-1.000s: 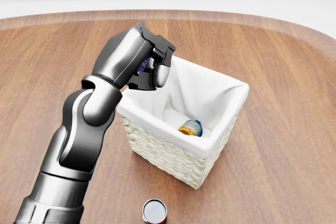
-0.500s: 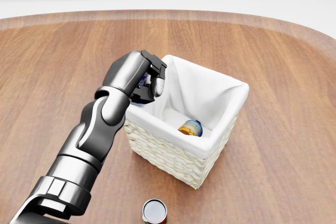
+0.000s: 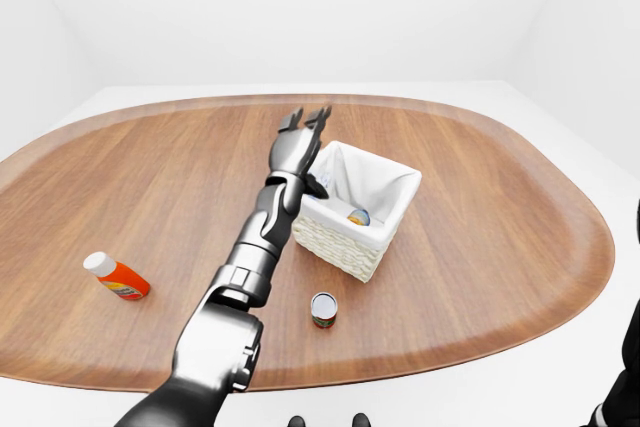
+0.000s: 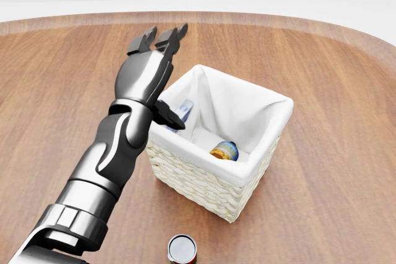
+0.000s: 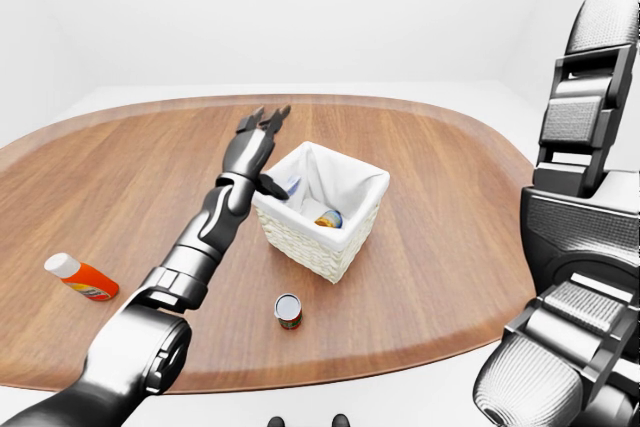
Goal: Pick up the alphabet soup and the cream cheese box, and put them in the basket.
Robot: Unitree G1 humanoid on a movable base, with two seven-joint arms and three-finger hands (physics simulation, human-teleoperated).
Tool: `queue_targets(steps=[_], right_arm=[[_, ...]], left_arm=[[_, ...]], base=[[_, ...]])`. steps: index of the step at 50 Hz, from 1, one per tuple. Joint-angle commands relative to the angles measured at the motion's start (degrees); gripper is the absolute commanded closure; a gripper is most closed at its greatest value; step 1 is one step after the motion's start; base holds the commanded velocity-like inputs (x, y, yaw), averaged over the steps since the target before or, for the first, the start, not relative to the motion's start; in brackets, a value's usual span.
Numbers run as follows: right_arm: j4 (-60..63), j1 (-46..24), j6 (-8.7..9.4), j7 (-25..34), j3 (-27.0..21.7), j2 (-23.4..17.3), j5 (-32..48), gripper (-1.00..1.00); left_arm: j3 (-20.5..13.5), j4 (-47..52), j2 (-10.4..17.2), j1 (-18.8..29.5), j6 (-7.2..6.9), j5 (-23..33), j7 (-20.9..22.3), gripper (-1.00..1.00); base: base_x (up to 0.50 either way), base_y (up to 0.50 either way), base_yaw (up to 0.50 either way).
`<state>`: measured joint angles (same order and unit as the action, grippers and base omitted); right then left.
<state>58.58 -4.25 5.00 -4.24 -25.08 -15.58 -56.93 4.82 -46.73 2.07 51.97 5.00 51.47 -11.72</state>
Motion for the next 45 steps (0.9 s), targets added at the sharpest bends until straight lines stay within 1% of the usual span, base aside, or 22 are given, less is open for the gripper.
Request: queue_targets(steps=[1,3,6,10,15,20,25,26,29,30,33,34,39,40,41,42,43,45], right_arm=[[0.38,0.32,0.00,1.10,0.63,0.67,1.57,-1.00],[0.40,0.39,0.00,1.33,0.66,0.78,1.85,-1.00],[0.81,0.44,0.00,1.38,0.71,0.79,2.01,-1.00],[1.11,0.64,0.00,1.98,0.72,1.06,2.64,-1.00],[1.17,0.77,0.00,2.52,0.95,1.39,3.42,-1.00],[1.28,0.51,0.00,2.33,0.86,1.31,3.26,-1.00],[0.98,0.40,0.00,2.54,1.04,1.40,3.57,-1.00],[0.98,0.34,0.00,2.41,1.03,1.39,3.51,-1.00],[0.94,0.18,0.00,2.18,0.93,1.28,3.29,-1.00],[0.81,0.17,0.00,2.21,0.91,1.27,3.30,-1.00],[0.86,0.33,0.00,2.33,1.09,1.36,3.52,-1.00],[0.74,0.41,0.00,2.54,1.33,1.50,3.87,-1.00],[0.99,0.51,0.00,2.73,1.47,1.76,4.13,-1.00],[0.87,0.64,0.00,3.03,1.75,1.93,4.66,-1.00],[0.88,0.63,0.00,3.08,1.83,1.97,4.84,-1.00],[0.91,0.58,0.00,3.09,1.81,2.00,4.90,-1.00],[1.01,0.67,0.00,3.08,1.78,2.08,4.86,-1.00],[0.83,0.87,0.00,3.66,2.37,2.46,6.01,-1.00]], left_arm=[[-0.79,6.82,0.31,-0.78,0.00,2.32,-3.46,-1.00],[-0.71,7.24,0.45,-0.87,0.00,2.31,-3.48,-1.00],[-0.96,10.97,0.24,-2.02,0.00,1.43,-1.81,-1.00],[-0.95,13.22,0.00,-2.99,0.00,0.96,-1.18,-1.00],[-1.08,19.24,-0.55,-4.40,0.00,-0.23,0.83,-1.00],[-1.17,21.21,-0.60,-5.22,0.00,-1.28,1.36,-1.00],[-1.48,24.92,-0.48,-7.09,0.00,-2.72,3.15,-1.00],[-1.75,27.50,-0.63,-8.26,0.00,-3.41,4.54,-1.00],[-2.10,31.23,-0.59,-10.14,0.00,-5.33,6.68,-1.00],[-2.49,33.40,-0.24,-11.70,0.00,-5.84,7.26,-1.00],[-2.87,37.32,0.51,-14.22,0.00,-7.41,8.84,-1.00],[-3.56,40.25,0.68,-16.11,0.00,-8.50,9.92,-1.00],[-4.19,49.55,1.67,-21.01,0.00,-9.03,11.63,-1.00],[-5.01,54.09,1.60,-23.06,-0.64,-10.10,12.58,-1.00],[-5.30,57.16,1.77,-24.57,-1.66,-10.24,12.61,-1.00],[-5.58,59.32,1.74,-25.63,-3.03,-11.02,13.09,-1.00],[-6.39,63.48,1.51,-27.86,-4.84,-12.25,13.32,-1.00],[-6.62,67.16,1.43,-29.66,-7.21,-14.90,13.92,-1.00]], base=[[0.00,0.00,0.00],[0.00,0.00,0.00],[0.00,0.00,0.00],[0.00,0.00,0.00],[0.00,0.00,0.00],[0.00,0.00,0.00],[0.00,0.00,0.00],[0.00,0.00,0.00],[0.00,0.00,0.00],[0.00,0.00,0.00],[0.00,0.00,0.00],[0.00,0.00,0.00],[0.00,0.00,0.00],[0.00,0.00,0.00],[0.00,0.00,0.00],[0.00,0.00,0.00],[0.00,0.00,0.00],[0.00,0.00,0.00]])
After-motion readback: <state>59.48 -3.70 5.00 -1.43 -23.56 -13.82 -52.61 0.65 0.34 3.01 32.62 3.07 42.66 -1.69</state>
